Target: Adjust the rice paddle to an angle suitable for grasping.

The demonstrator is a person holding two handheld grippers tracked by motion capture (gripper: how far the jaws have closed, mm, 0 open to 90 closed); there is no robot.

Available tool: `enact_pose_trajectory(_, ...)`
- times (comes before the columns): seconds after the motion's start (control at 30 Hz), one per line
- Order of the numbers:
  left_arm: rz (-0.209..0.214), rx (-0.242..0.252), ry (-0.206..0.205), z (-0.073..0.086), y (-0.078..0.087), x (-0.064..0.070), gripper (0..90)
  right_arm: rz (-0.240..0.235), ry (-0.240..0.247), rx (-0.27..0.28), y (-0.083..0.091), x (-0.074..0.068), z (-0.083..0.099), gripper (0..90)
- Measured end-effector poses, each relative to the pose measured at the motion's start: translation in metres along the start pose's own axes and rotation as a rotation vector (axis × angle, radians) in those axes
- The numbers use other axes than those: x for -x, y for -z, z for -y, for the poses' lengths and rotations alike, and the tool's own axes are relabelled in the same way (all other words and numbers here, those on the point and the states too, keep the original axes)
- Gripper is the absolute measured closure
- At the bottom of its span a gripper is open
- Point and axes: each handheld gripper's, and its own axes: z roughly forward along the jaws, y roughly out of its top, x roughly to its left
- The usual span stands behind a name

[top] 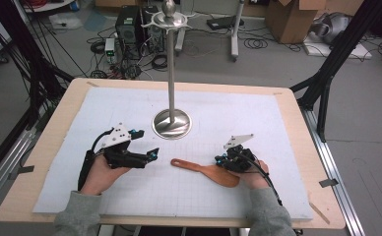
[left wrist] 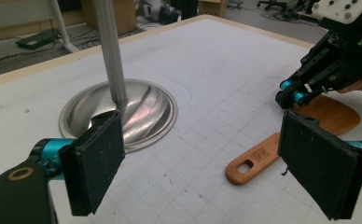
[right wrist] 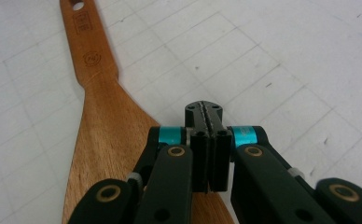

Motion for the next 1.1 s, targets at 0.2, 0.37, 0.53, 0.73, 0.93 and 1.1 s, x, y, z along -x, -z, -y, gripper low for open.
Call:
enact_pose_trajectory(0.2,0.002,0.001,0.001,-0.002,-0.004,-0.001,15.1,-0.01,0.014,-0.012,0.003,-0.006,0.002,89.9)
enact_pose_trajectory(0.37,0.0,-0.004,0.004,-0.003,-0.006,-0.002,15.1,-0.015,0.036,-0.022,0.005,-0.013,0.003,89.9)
enact_pose_trajectory(0.53,-0.002,-0.002,0.007,-0.003,-0.008,-0.002,15.1,-0.003,0.059,-0.022,0.005,-0.017,0.002,89.9)
enact_pose_trajectory(0.73,-0.006,-0.004,0.006,-0.003,-0.005,-0.002,15.1,-0.044,0.1,0.02,0.005,-0.028,-0.007,89.9)
enact_pose_trajectory(0.93,-0.016,-0.009,0.003,-0.001,0.001,-0.002,15.2,-0.106,0.18,0.012,-0.006,-0.047,-0.021,89.9)
enact_pose_trajectory(1.1,-0.034,-0.007,0.011,0.002,0.009,-0.005,15.2,-0.145,0.242,0.014,-0.017,-0.063,-0.032,89.9)
